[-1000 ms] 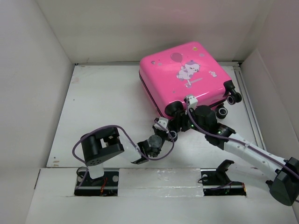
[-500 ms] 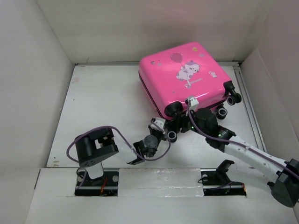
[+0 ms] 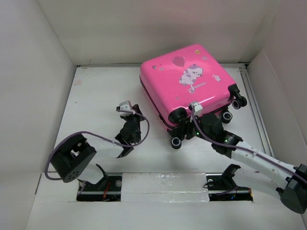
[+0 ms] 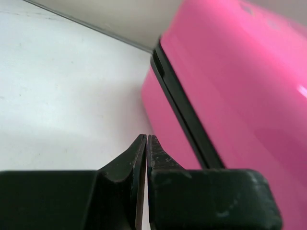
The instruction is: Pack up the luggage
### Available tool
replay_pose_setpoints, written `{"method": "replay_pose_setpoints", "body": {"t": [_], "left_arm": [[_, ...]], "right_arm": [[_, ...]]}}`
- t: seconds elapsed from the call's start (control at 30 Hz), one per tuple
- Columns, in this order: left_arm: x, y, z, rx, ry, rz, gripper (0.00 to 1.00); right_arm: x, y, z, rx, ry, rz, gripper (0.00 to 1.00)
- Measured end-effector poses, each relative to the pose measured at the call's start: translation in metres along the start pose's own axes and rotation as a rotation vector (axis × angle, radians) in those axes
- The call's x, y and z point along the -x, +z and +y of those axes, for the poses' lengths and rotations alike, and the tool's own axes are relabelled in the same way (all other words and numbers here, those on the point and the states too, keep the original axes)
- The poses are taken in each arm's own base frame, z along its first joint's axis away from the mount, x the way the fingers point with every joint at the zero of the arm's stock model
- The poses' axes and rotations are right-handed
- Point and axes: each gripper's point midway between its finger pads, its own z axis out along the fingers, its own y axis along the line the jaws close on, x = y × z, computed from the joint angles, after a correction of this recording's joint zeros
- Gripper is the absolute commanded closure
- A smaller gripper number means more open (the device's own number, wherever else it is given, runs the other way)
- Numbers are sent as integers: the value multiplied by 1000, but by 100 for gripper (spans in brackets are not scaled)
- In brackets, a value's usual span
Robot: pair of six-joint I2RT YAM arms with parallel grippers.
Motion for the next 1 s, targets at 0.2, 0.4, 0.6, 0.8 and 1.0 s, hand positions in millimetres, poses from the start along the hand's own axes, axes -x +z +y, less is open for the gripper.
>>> {"method": "replay_pose_setpoints", "body": {"t": [0.2, 0.4, 0.6, 0.8, 1.0], "left_arm": [[40, 11, 6, 53, -190, -22, 39], [74, -13, -1, -7, -345, 33, 0], [110, -40, 18, 19, -417, 59, 0], [145, -67, 48, 68, -494, 31, 0], [142, -81, 60, 69, -497, 66, 0]], "right_arm": [[-3, 9, 9, 8, -7, 26, 100], [-6, 38, 36, 30, 10, 100, 100], [3, 99, 80, 6, -20, 131, 84], [4, 132, 127, 118, -89, 169, 0], [12, 77, 194, 362, -214, 156, 0]]}}
